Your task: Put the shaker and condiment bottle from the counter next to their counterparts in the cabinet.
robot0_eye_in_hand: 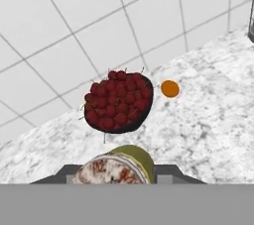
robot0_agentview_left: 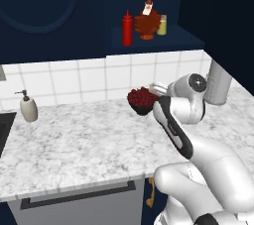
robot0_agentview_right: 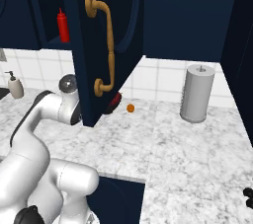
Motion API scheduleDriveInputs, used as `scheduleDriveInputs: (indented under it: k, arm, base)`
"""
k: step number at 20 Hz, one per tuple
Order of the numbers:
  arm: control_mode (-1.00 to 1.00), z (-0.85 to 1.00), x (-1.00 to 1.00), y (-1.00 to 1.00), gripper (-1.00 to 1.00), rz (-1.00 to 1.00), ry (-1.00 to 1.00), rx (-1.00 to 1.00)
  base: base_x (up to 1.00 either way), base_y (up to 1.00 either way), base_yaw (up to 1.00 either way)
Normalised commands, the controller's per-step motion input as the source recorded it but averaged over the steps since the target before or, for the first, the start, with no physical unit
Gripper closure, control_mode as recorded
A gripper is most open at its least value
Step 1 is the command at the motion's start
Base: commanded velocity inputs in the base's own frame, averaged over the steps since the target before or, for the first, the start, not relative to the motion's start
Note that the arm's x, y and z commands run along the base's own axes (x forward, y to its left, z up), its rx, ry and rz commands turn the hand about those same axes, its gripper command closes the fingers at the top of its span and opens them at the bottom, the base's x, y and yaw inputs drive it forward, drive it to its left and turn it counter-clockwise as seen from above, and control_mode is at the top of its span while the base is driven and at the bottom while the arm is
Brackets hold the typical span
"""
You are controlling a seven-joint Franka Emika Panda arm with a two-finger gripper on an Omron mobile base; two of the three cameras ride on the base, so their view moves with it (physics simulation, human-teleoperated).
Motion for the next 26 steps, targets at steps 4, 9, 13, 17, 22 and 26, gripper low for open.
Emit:
scheduleDriveInputs:
  k: [4, 9, 13, 17, 22, 26]
  arm:
    - [-1.00, 1.00, 0.01, -0.01, 1.00, 0.13, 0.00, 0.00]
    - [-1.00, 0.81, 0.01, 0.04, 1.00, 0.10, -0.01, -0.02]
    - [-1.00, 0.04, -0.02, 0.27, 1.00, 0.00, -0.02, -0.17]
    - [-1.00, 0.86, 0.00, 0.01, 1.00, 0.00, 0.00, -0.12]
    - [-1.00, 1.00, 0.00, 0.00, 1.00, 0.01, 0.00, -0.06]
    - [-1.00, 0.85, 0.00, 0.06, 1.00, 0.00, 0.00, -0.06]
  base:
    - [0.00, 0.00, 0.00]
    - [0.00, 0.00, 0.00]
    - [0.00, 0.00, 0.00]
    - [0.00, 0.00, 0.00]
    - [0.00, 0.00, 0.00]
    - [0.00, 0.00, 0.00]
